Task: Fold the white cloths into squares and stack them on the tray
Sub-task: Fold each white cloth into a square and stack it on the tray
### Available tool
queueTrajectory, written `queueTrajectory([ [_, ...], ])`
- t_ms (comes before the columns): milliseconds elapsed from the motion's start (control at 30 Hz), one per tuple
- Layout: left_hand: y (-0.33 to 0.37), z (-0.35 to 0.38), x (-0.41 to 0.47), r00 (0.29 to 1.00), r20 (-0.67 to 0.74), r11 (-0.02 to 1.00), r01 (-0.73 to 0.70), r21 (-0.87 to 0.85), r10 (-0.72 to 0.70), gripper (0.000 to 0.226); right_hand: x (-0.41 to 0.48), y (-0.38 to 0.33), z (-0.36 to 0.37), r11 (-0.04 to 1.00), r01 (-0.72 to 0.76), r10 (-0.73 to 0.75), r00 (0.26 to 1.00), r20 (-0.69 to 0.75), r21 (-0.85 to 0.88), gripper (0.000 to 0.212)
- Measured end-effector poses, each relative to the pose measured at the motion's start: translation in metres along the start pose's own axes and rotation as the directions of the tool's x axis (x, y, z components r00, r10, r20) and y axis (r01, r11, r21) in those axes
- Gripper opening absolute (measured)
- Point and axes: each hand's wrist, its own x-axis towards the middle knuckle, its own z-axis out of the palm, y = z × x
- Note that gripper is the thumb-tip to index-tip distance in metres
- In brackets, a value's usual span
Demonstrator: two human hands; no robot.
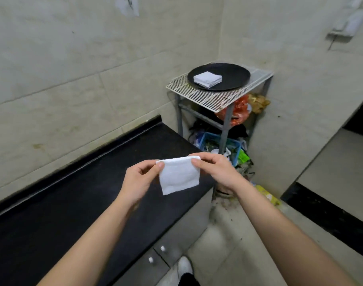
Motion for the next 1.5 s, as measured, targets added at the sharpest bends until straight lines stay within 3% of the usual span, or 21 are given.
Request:
queueTrajectory([
  [267,0.033,0.086,0.151,0.967,0.217,0.976,0.166,-0.141,-0.133,0.019,0.093,-0.037,-0.095,0.982,-0.186,0.187,0.978,-0.097,0.025,0.023],
  [533,0.094,0.148,0.268,0.955,0.273,0.982,0.152,-0.112,-0.116,0.021,0.184,-0.089,-0.174,0.984,-0.175,0.180,0.954,-0.238,0.041,0.037],
  [633,0.107,0.168,0.304,0.961,0.256,0.983,0.139,-0.123,-0.104,0.020,0.218,-0.098,-0.198,0.990,-0.141,0.142,0.956,-0.256,0.021,0.031],
  [867,0.106,0.214,0.389,0.987,0.098,0.979,0.139,-0.146,-0.125,0.020,0.328,-0.087,-0.261,0.983,-0.139,0.110,0.969,-0.220,-0.121,0.030],
  [1100,0.107,0.259,0.473,0.956,-0.079,0.942,0.260,-0.210,-0.281,0.020,0.460,-0.074,-0.315,0.955,-0.116,0.088,0.990,-0.109,-0.274,0.027],
  [1267,0.105,0.274,0.533,0.892,-0.241,0.912,0.324,-0.253,-0.383,0.022,0.538,-0.074,-0.332,0.968,-0.181,0.191,0.981,0.044,-0.176,0.025],
  [1500,0.093,0.273,0.580,0.815,-0.344,0.882,0.399,-0.253,-0.467,0.022,0.591,-0.059,-0.331,0.952,-0.302,0.307,0.932,0.191,-0.059,0.020],
])
